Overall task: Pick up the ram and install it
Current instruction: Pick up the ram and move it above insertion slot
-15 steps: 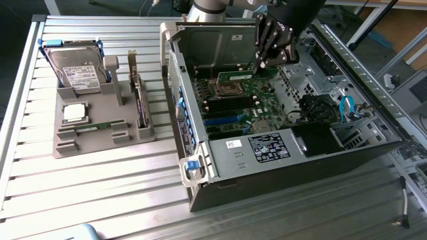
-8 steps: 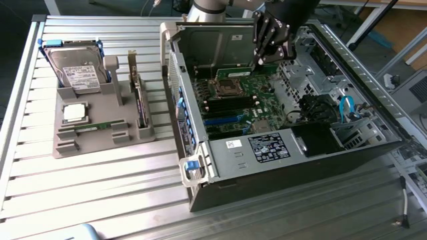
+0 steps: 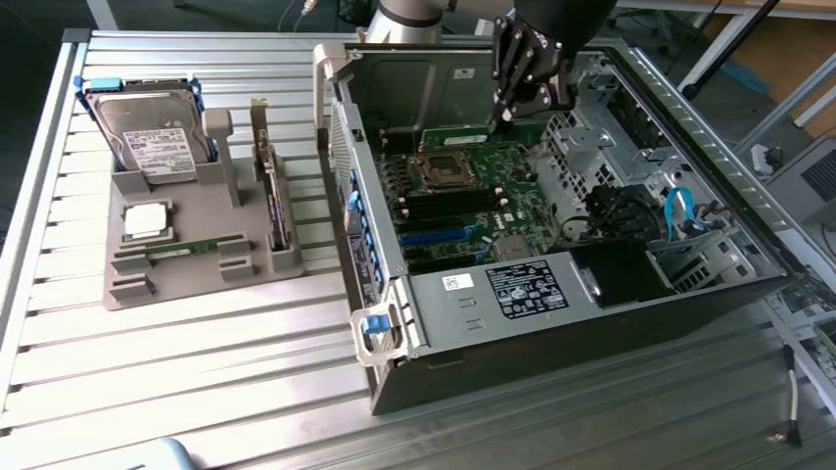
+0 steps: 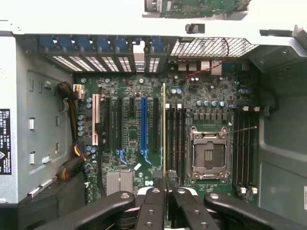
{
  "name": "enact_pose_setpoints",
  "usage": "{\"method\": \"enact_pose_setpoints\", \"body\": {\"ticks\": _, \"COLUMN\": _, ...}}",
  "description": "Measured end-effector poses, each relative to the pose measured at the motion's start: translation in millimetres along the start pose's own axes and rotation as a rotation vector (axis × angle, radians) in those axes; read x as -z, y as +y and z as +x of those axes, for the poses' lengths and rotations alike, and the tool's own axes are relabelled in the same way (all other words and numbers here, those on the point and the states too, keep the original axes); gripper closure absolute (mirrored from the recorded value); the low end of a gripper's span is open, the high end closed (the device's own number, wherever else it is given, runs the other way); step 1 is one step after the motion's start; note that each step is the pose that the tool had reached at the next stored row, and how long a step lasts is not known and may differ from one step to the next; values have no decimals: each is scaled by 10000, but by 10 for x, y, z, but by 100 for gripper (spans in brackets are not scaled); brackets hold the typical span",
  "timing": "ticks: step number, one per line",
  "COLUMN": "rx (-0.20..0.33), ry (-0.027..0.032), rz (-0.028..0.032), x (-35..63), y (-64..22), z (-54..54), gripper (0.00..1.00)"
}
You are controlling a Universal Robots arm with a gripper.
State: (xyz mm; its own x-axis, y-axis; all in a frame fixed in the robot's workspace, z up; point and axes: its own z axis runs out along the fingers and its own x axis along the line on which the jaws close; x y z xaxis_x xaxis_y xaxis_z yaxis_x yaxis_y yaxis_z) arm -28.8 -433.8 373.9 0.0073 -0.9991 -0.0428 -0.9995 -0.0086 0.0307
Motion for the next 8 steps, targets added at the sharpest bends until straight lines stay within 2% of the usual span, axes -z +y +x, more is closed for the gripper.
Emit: {"method": "enact_pose_setpoints", "body": {"ticks": 8, "rx": 0, "ry": -1, "rz": 0, "x": -10, "y": -2, "z": -91, "gripper": 88}}
